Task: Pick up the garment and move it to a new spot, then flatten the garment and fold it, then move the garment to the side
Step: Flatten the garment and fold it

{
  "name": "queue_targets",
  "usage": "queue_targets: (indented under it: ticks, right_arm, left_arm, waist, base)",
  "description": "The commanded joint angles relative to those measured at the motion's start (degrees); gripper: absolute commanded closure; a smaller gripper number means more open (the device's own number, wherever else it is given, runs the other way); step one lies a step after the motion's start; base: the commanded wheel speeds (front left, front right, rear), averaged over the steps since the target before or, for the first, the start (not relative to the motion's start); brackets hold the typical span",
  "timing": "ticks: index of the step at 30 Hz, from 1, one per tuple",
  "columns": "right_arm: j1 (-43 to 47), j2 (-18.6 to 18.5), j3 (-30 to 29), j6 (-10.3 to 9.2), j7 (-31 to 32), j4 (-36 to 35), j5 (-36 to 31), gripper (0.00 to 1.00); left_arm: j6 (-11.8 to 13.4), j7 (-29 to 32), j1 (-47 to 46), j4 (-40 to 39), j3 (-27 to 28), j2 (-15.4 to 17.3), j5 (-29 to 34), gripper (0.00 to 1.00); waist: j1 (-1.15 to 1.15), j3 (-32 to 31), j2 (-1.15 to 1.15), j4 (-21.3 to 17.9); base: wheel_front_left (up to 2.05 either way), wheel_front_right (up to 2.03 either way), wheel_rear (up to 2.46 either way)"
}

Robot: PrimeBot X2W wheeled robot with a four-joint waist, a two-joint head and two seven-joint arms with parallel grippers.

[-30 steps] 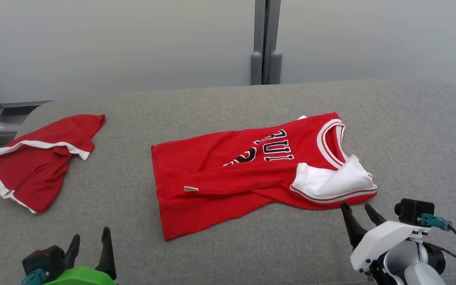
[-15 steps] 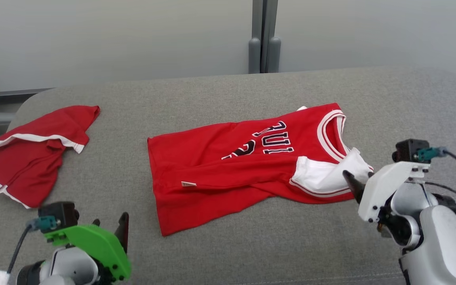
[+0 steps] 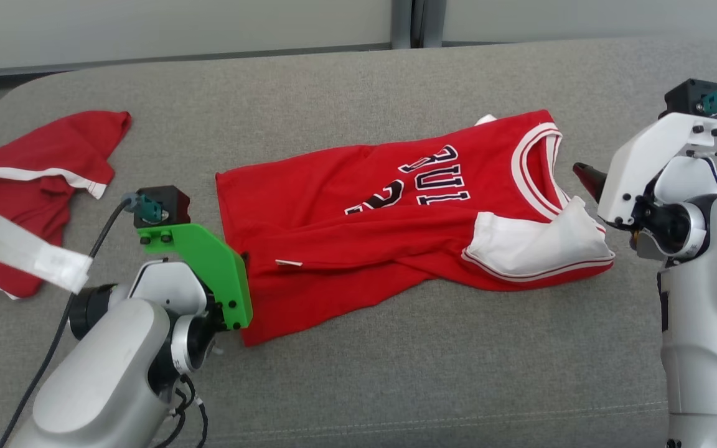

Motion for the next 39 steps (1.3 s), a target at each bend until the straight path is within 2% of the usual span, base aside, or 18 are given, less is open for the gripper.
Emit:
queue_targets:
  ticks: [1, 10, 17, 21, 22, 24, 26, 29, 30, 31, 32, 33, 36, 37, 38, 39]
  right_arm:
    - [-2.16, -0.15, -0.09, 0.02, 0.38, 1.66, -0.96, 0.00]
    - [-6.61, -0.16, 1.43, 0.01, -1.47, 7.10, -3.41, 0.00]
    - [-7.33, -0.16, 1.80, 0.01, -1.99, 7.89, -5.20, 0.00]
    - [-7.55, -0.15, 1.71, 0.01, -1.56, 7.92, -5.99, 0.00]
    - [-7.58, -0.15, 1.71, 0.02, -1.49, 7.82, -6.17, 0.00]
    - [-7.82, -0.15, 2.01, 0.02, -1.16, 7.43, -6.19, 0.00]
    - [-7.96, -0.16, 2.22, 0.02, -1.02, 7.31, -6.24, 0.00]
    - [-8.13, -0.16, 2.62, 0.01, -0.36, 7.24, -5.73, 0.00]
    - [-8.22, -0.16, 2.65, 0.01, -0.24, 7.16, -5.80, 0.00]
    - [-8.25, -0.16, 2.69, 0.01, -0.23, 7.09, -5.90, 0.00]
    - [-8.28, -0.15, 2.65, 0.01, -0.18, 7.05, -5.97, 0.00]
    - [-8.34, -0.15, 2.60, 0.01, -0.11, 7.02, -5.99, 0.00]
    - [-8.63, -0.15, 2.67, 0.01, -0.10, 6.78, -6.27, 0.00]
    - [-8.66, -0.14, 2.75, 0.01, -0.08, 6.76, -6.28, 0.00]
    - [-8.65, -0.15, 2.81, 0.01, -0.11, 6.69, -6.30, 0.00]
    - [-8.60, -0.15, 2.88, 0.01, -0.20, 6.61, -6.38, 0.00]
  left_arm:
    - [0.29, 1.26, -2.98, 1.90, -0.69, -0.30, 1.28, 0.00]
    - [-0.83, 5.15, -8.45, 8.10, -2.73, -0.29, 2.36, 0.00]
    - [-1.05, 5.37, -9.70, 9.84, -3.11, -0.14, 2.78, 0.02]
    - [-1.35, 6.88, -9.79, 10.32, -3.69, 0.33, 2.53, 0.29]
    - [-1.53, 7.22, -9.82, 10.31, -3.85, 0.43, 2.45, 0.31]
    - [-1.69, 7.98, -10.06, 10.10, -4.15, 0.52, 2.21, 0.51]
    - [-1.91, 8.37, -10.23, 10.03, -4.30, 0.37, 1.99, 0.63]
    - [-2.34, 8.44, -10.60, 10.19, -4.06, -0.23, 1.28, 0.60]
    - [-2.40, 8.30, -10.72, 10.31, -3.95, -0.31, 1.12, 0.51]
    - [-2.37, 8.27, -10.76, 10.47, -3.86, -0.40, 0.95, 0.26]
    - [-2.41, 8.55, -10.61, 10.63, -3.68, -0.64, 0.53, 0.09]
    - [-2.47, 8.52, -10.51, 10.72, -3.44, -0.86, 0.16, 0.00]
    - [-2.24, 8.12, -11.03, 11.15, -3.16, -0.72, 0.33, 0.00]
    - [-2.19, 8.10, -11.13, 11.28, -3.16, -0.75, 0.28, 0.07]
    - [-2.25, 8.07, -11.25, 11.43, -3.13, -0.72, 0.19, 0.28]
    - [-2.38, 8.02, -11.36, 11.57, -3.14, -0.72, 0.13, 0.54]
  waist:
    - [0.00, 3.91, 0.00, -1.07]
    - [0.00, 6.22, 0.00, -1.90]
    - [0.00, 6.82, 0.00, -1.71]
    - [0.00, 6.77, 0.00, -1.45]
    - [0.00, 6.77, 0.00, -1.40]
    - [0.00, 6.95, 0.00, -1.30]
    - [0.00, 7.16, 0.00, -1.31]
    - [0.00, 7.58, 0.00, -1.34]
    - [0.00, 7.74, 0.00, -1.37]
    - [0.00, 7.90, 0.00, -1.40]
    - [0.00, 8.04, 0.00, -1.44]
    - [0.00, 8.15, 0.00, -1.47]
    - [0.00, 8.41, 0.00, -1.59]
    - [0.00, 8.46, 0.00, -1.63]
    - [0.00, 8.51, 0.00, -1.66]
    - [0.00, 8.55, 0.00, -1.66]
  base:
    - [0.00, 0.00, 0.00]
    - [0.00, 0.00, 0.00]
    - [0.00, 0.00, 0.00]
    - [0.00, 0.00, 0.00]
    - [0.00, 0.00, 0.00]
    - [0.00, 0.00, 0.00]
    - [0.00, 0.00, 0.00]
    - [0.00, 0.00, 0.00]
    - [0.00, 0.00, 0.00]
    - [0.00, 0.00, 0.00]
    - [0.00, 0.00, 0.00]
    - [0.00, 0.00, 0.00]
    - [0.00, 0.00, 0.00]
    - [0.00, 0.00, 0.00]
    - [0.00, 0.00, 0.00]
    - [0.00, 0.00, 0.00]
